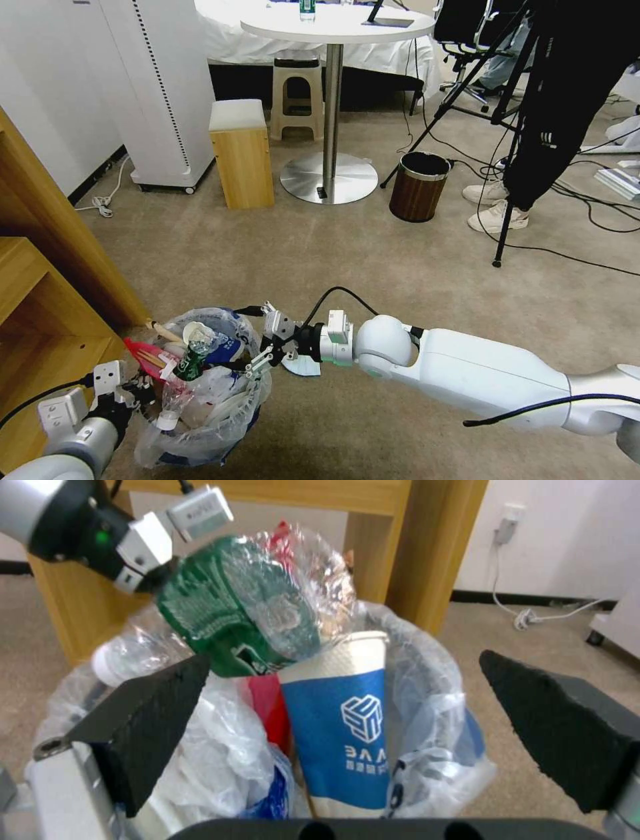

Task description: Pick up the trash bin and place the garbage on the floor into it.

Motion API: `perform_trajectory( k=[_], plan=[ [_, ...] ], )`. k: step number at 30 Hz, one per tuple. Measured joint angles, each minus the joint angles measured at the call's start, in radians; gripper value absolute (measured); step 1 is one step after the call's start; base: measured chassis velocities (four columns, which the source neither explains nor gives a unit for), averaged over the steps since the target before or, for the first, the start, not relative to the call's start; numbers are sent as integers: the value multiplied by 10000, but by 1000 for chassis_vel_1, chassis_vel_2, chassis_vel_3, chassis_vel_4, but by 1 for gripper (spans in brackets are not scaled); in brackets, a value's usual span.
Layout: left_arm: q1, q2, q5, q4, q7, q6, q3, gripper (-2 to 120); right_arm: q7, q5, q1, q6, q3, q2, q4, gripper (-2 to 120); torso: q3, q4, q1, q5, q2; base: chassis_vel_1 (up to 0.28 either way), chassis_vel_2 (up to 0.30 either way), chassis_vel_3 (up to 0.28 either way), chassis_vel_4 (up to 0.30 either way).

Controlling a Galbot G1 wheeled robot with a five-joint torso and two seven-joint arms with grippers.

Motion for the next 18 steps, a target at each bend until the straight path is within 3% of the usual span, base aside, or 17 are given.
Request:
perform_trajectory(
  k=[18],
  plan=[
    [-258,101,-24,650,-57,-5,38,0,76,167,-1078,54,1447,-626,628,100,0,1,0,-1,0,0,0,0,0]
  ],
)
